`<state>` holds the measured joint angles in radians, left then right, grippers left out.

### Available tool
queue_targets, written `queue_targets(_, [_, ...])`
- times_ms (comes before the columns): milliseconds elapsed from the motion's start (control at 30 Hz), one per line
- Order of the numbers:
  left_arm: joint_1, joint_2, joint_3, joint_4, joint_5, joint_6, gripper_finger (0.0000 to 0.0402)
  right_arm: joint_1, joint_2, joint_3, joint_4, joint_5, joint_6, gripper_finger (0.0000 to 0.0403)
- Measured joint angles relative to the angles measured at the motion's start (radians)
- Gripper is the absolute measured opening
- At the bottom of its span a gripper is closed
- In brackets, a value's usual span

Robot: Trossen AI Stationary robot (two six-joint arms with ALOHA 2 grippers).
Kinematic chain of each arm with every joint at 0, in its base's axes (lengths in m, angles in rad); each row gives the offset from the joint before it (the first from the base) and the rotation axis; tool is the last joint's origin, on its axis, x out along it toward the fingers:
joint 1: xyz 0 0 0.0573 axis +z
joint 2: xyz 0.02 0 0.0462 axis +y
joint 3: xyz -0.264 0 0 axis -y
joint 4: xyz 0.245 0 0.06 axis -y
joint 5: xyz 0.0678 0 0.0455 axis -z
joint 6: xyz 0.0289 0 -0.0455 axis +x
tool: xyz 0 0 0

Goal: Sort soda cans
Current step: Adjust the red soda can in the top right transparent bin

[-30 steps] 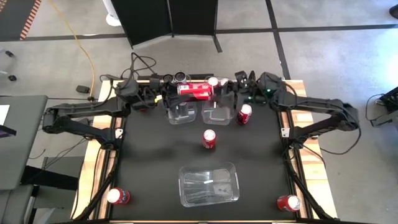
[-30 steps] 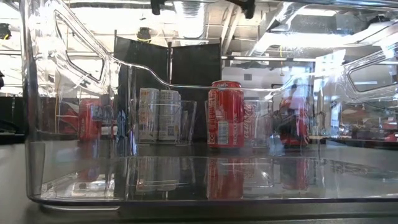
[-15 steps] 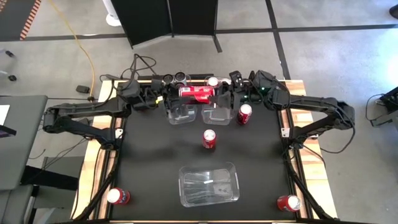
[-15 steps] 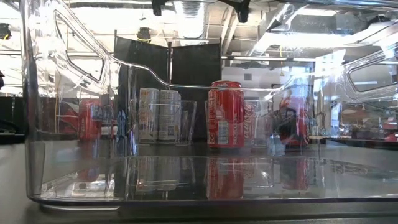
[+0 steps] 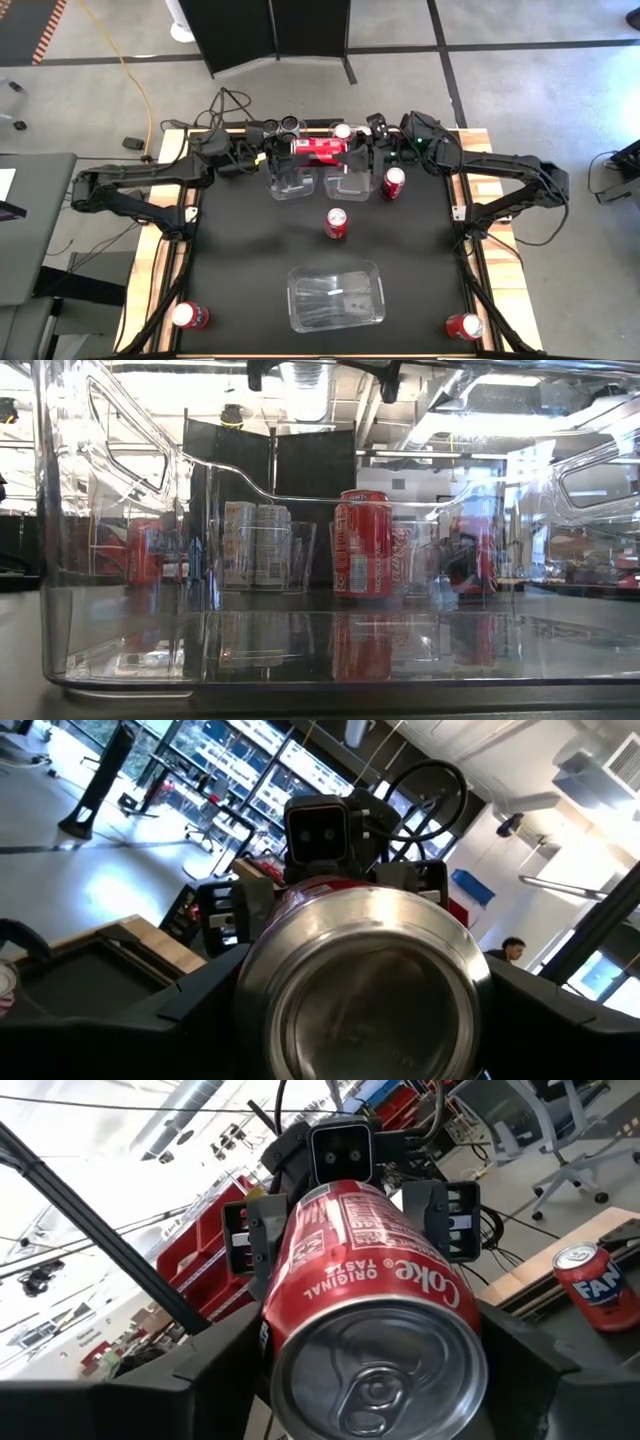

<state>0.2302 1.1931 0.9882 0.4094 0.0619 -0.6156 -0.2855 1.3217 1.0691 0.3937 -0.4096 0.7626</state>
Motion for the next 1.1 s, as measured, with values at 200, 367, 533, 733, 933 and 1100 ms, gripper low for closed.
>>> queue_targets(200, [0.0, 0.001, 0.0, -0.015, -0.006, 0.002, 0.0304, -0.022, -0.019, 0.0, -0.031, -0.03, -0.011, 0.0284])
queue_targets(367, [-0.001, 0.004, 0.0, -0.031, -0.004, -0.008, 0.0382, -0.049, -0.034, 0.0, -0.037, -0.082, -0.042, 0.0284])
queue_targets(533, [0.006, -0.021, 0.0, -0.13, 0.014, -0.066, 0.0355, -0.082, -0.056, 0.015, -0.126, -0.111, -0.088, 0.0283])
queue_targets(733, [0.021, -0.098, -0.003, -0.419, -0.005, -0.071, 0.0342, -0.135, -0.066, 0.133, -0.442, -0.131, -0.286, 0.0283])
queue_targets(933, [0.02, -0.153, -0.002, -0.566, -0.016, -0.097, 0.0344, -0.166, -0.066, 0.242, -0.642, -0.129, -0.422, 0.0282])
queue_targets(1100, [0.02, -0.175, -0.002, -0.714, -0.101, -0.178, 0.0345, -0.217, -0.06, 0.306, -0.804, -0.1, -0.515, 0.0282])
